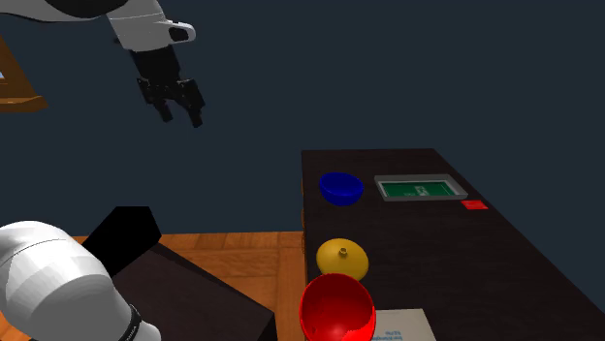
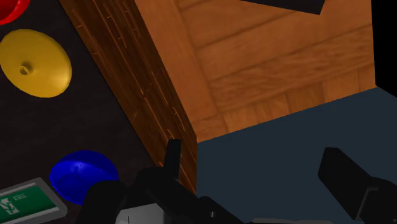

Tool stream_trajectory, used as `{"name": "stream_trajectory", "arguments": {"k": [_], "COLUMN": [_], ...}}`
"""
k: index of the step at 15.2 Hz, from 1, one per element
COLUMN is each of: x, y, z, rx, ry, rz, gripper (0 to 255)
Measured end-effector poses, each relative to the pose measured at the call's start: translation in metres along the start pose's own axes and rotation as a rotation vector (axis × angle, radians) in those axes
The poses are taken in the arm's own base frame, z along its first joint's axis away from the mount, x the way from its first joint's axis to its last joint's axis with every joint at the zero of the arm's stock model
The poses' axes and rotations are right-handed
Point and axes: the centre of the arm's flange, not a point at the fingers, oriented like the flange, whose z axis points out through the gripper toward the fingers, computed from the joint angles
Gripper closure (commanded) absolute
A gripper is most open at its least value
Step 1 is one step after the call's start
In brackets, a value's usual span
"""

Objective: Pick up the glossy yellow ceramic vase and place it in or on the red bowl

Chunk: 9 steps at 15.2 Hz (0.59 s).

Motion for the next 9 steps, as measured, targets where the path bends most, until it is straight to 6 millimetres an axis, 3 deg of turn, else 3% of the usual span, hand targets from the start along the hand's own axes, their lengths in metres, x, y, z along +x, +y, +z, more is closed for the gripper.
{"name": "stream_trajectory", "arguments": {"k": [3,9], "x": [0.005,0.018], "y": [0.012,0.073], "z": [0.009,0.057], "rx": [0.001,0.009], "ry": [-0.005,-0.030], "rz": [0.002,0.011], "gripper": [0,0]}}
